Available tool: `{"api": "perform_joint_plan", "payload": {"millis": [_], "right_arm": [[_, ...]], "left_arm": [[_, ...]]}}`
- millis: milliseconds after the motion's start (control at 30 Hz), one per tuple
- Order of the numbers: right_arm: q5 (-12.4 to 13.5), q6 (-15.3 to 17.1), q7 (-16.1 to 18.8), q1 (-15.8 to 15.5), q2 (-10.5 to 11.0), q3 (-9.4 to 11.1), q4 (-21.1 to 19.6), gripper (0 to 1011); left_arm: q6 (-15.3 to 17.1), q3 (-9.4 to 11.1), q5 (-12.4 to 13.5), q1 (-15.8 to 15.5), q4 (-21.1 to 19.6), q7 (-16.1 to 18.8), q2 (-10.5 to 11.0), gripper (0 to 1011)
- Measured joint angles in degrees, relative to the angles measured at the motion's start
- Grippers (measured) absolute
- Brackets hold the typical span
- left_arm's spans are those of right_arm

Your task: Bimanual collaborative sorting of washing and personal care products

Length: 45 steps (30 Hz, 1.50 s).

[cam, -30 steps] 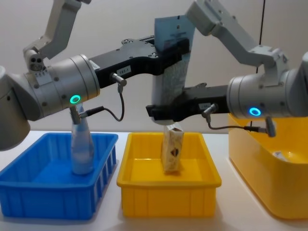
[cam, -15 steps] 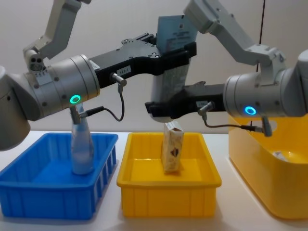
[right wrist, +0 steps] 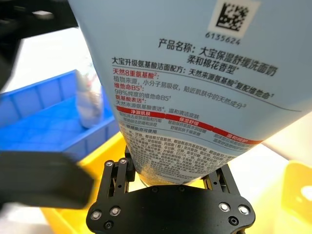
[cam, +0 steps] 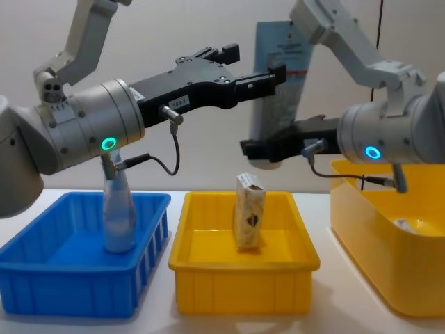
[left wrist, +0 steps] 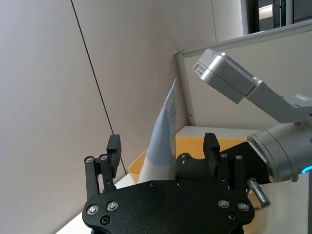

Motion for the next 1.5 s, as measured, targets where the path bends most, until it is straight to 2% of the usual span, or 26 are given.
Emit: {"api": "perform_joint_plan", "payload": {"millis": [567, 800, 967, 1100, 1200, 1500], "right_arm": [[-1.80, 8.08, -9.19, 0.06, -1.26, 4.84, -0.04, 635], [-2.40, 12.54, -12.78, 1.08, -1.89, 7.26, 0.76, 635], [-2.66, 17.02, -15.24, 2.96, -2.40, 9.47, 2.88, 635], [-2.76, 19.25, -15.99, 4.16, -2.54, 10.36, 4.41, 635], [-2.89, 22.21, -16.48, 6.03, -2.61, 11.18, 6.82, 635], [-3.06, 27.16, -15.09, 10.17, -2.24, 11.58, 12.55, 635]], "left_arm": [[0.00, 0.00, 0.00, 0.00, 0.00, 0.00, 0.00, 1001], [0.00, -0.01, 0.00, 0.00, 0.00, 0.00, 0.00, 1001], [0.00, 0.00, 0.00, 0.00, 0.00, 0.00, 0.00, 1002], [0.00, 0.00, 0.00, 0.00, 0.00, 0.00, 0.00, 1001], [0.00, 0.00, 0.00, 0.00, 0.00, 0.00, 0.00, 1002], [0.00, 0.00, 0.00, 0.00, 0.00, 0.00, 0.00, 1001]]}}
